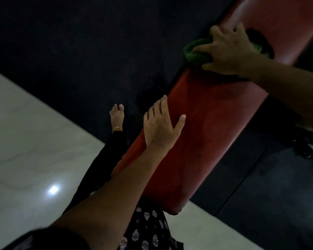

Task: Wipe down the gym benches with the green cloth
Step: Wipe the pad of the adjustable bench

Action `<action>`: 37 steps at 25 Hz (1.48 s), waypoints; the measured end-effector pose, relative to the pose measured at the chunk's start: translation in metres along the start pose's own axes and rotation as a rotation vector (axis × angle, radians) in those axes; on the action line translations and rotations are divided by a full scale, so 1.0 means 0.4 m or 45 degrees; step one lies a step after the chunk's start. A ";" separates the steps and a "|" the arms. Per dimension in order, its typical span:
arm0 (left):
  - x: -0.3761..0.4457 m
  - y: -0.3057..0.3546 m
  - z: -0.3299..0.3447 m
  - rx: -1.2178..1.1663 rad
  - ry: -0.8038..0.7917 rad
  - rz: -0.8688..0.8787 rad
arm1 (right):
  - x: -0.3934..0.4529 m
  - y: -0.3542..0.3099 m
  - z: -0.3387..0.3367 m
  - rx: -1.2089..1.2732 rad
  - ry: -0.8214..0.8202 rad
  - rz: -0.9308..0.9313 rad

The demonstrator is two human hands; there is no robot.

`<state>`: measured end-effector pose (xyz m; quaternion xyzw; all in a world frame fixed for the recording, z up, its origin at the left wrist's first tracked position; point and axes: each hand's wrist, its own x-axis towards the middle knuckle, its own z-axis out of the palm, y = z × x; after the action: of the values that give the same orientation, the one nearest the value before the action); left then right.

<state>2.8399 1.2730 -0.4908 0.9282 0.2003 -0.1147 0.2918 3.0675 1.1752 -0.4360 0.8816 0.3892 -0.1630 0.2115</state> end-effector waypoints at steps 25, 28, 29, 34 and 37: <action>0.312 0.159 0.001 -0.005 -0.242 0.237 | 0.098 0.204 0.006 0.169 -0.016 0.304; 0.315 0.164 -0.003 0.009 -0.290 0.221 | 0.075 0.227 -0.001 0.201 0.010 0.206; 0.317 0.166 -0.003 0.001 -0.282 0.218 | 0.085 0.248 -0.002 0.224 0.013 0.311; 0.328 0.151 0.002 -0.006 -0.291 0.228 | 0.104 0.203 0.010 0.282 0.048 0.449; 0.328 0.151 0.000 -0.002 -0.313 0.227 | 0.081 0.216 0.016 0.307 -0.005 0.335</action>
<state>2.9837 1.2679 -0.5042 0.9209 0.0800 -0.2011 0.3241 3.1528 1.1396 -0.4351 0.9436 0.2477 -0.1811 0.1246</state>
